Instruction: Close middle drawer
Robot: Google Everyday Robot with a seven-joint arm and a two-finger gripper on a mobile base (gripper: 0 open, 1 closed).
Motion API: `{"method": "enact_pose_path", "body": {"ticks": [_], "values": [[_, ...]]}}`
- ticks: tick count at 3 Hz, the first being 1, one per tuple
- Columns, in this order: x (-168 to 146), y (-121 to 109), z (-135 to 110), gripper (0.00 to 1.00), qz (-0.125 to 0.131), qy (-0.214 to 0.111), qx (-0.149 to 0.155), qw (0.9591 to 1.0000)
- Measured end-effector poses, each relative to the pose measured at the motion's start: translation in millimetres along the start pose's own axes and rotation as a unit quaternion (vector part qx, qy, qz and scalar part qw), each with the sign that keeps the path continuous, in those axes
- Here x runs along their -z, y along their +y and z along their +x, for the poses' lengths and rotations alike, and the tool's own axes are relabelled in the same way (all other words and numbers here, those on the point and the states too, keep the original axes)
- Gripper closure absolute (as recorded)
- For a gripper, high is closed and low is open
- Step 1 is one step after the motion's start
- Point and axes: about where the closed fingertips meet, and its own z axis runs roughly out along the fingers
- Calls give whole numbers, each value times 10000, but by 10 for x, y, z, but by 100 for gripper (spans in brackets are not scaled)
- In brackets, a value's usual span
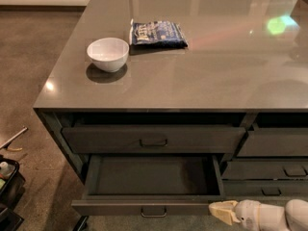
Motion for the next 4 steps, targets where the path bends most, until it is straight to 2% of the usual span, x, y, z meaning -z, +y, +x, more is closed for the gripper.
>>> {"method": "enact_pose_path", "body": {"ticks": [1,2,3,4], "values": [[-156,-187,27,100,75,-190,-74,9998],[-256,-273,-11,100,117,-256,-27,9996],[-457,-450,-315,100,319,-560,338,9973],[-457,-444,-310,100,321,-565,344,9973]]}}
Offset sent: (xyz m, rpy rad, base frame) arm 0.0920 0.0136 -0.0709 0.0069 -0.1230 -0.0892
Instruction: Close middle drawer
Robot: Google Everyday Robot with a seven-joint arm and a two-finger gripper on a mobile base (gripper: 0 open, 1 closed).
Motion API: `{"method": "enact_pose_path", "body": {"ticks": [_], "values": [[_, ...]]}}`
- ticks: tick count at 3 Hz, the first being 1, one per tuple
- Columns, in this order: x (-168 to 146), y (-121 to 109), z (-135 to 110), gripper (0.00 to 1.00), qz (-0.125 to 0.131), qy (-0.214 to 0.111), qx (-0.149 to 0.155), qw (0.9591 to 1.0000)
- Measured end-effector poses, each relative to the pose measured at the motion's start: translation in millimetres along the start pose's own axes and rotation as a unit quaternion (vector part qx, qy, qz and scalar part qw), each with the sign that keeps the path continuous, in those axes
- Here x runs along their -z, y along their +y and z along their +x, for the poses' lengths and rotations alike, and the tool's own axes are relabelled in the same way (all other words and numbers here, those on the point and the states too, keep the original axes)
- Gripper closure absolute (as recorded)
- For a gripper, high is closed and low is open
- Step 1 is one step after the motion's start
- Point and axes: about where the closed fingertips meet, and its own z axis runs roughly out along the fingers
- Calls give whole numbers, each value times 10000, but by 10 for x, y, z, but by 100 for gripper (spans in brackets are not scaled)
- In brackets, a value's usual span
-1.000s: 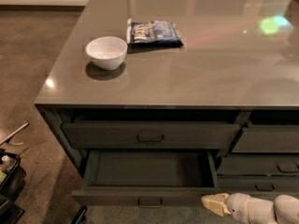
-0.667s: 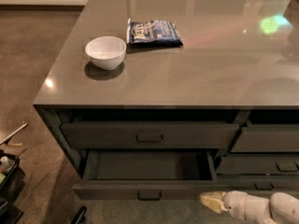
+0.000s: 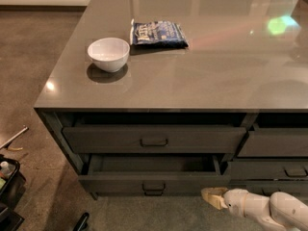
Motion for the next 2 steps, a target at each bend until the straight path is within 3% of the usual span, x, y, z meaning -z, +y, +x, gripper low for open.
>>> {"method": "enact_pose_path", "body": {"ticks": [2], "values": [[-461,-210,-436,100,253,-364,424,9981]]}}
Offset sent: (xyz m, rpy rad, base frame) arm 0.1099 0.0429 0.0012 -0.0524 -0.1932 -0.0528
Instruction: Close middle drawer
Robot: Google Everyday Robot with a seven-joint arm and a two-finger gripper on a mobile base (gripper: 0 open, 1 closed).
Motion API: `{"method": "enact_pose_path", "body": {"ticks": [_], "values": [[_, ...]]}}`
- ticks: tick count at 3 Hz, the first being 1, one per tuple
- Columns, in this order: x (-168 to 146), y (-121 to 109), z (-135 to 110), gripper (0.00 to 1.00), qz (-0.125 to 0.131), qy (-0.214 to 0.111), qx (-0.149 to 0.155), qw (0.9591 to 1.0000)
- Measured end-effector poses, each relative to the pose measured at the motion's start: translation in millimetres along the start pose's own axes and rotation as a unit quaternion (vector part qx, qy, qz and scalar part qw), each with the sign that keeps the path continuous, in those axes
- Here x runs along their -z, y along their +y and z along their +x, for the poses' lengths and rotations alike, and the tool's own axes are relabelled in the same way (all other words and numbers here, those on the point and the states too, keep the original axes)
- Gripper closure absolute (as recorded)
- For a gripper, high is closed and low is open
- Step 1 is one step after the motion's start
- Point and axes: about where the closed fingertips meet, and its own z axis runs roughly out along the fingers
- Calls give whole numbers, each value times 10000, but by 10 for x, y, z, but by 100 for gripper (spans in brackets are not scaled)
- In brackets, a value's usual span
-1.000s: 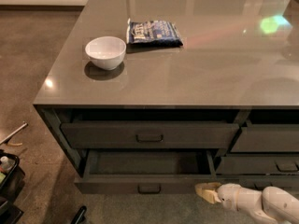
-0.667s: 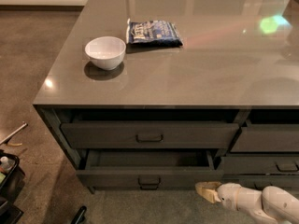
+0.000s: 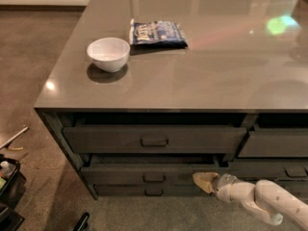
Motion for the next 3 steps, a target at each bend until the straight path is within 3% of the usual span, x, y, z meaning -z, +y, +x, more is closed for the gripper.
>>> {"method": "enact_pose_path", "body": {"ticks": [2,3], "values": [[-367,-119,-163,100,160,-23,206,9997],[-349,-95,-145,100,160,-23,206,9997]]}}
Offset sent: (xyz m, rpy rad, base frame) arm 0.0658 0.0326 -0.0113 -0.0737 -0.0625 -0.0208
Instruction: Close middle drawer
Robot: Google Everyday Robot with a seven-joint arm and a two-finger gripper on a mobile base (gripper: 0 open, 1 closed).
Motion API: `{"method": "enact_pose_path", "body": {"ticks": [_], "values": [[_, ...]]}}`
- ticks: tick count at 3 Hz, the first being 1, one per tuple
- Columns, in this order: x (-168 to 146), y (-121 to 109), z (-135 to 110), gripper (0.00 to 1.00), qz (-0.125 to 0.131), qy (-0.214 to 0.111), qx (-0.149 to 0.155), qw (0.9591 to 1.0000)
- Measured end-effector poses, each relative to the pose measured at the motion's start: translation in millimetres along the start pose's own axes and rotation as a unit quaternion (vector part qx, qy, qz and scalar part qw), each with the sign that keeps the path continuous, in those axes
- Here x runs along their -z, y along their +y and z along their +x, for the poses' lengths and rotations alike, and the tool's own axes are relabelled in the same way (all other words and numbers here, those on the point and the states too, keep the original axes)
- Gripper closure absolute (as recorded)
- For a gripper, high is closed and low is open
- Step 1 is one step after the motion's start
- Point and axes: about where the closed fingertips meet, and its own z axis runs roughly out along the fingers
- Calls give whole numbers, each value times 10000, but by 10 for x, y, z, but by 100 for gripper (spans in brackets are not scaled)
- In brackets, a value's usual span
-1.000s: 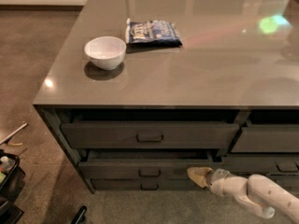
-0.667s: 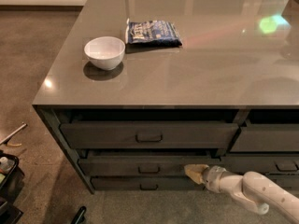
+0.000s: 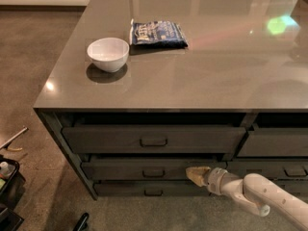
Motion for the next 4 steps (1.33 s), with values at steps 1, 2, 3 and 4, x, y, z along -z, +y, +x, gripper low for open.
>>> {"method": "enact_pose_path", "body": {"ticks": [1,2,3,4], "values": [[189,156,184,100,-199,240,-132,9994],[808,324,492,100,-55,754,-551,9956],[882,400,412,81,-43,851,-435,9954],[878,393,410,58,-41,845,-437,9955]]}}
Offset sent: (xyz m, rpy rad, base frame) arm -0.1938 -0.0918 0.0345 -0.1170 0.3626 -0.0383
